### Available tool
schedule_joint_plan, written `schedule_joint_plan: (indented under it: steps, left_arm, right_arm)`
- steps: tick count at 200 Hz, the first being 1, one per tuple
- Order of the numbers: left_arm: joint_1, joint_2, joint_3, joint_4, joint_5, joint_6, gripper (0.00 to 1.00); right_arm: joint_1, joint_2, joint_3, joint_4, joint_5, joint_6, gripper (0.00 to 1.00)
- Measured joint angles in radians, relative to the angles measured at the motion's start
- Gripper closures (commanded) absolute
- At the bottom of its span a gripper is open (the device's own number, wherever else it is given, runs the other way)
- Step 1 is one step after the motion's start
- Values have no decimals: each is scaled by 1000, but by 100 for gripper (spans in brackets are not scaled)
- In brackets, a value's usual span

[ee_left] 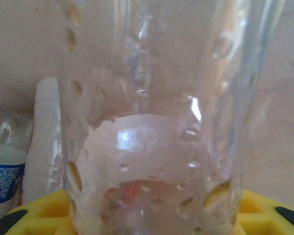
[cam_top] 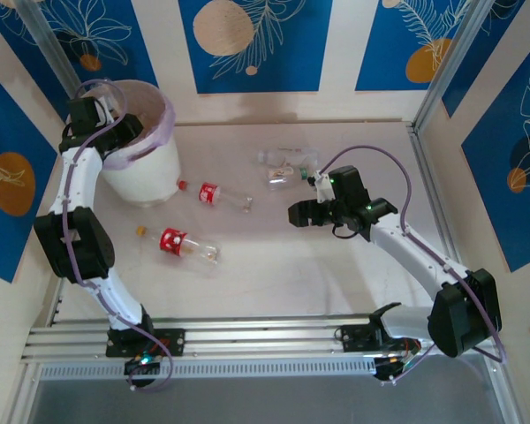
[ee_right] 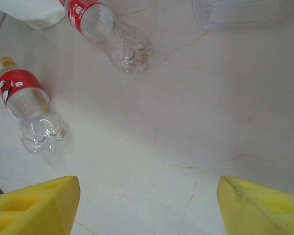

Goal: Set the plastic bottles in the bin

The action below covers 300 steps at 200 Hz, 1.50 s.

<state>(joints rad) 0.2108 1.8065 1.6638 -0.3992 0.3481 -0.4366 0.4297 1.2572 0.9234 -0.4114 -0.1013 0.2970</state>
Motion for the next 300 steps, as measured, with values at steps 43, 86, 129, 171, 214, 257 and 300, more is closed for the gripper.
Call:
schedule_joint_plan:
  steps: [43, 86, 129, 171, 214, 257, 300]
  left_arm:
    - [0, 2, 0, 3, 10, 18, 9]
    - [0, 5, 21, -24, 14, 29, 0]
    - [6, 5, 99, -80, -1, 55, 0]
    - [14, 5, 187, -123, -5, 82, 0]
    - [42, -35, 195, -192, -43, 121, 0]
    - [40, -225, 111, -216, -50, 132, 0]
    - [-116, -461, -69, -211, -58, 132, 0]
  right_arm:
    - [0, 5, 0, 0, 0, 0, 25]
    - [0, 5, 0, 2, 0, 0, 25]
    - [0, 5, -1, 3, 0, -2, 25]
    - [6, 6, -1, 3, 1, -11, 25]
    - [77, 75, 66, -14, 48, -65, 25]
    - [99, 193, 200, -26, 124, -131, 25]
    - [49, 346, 357, -46, 206, -223, 25]
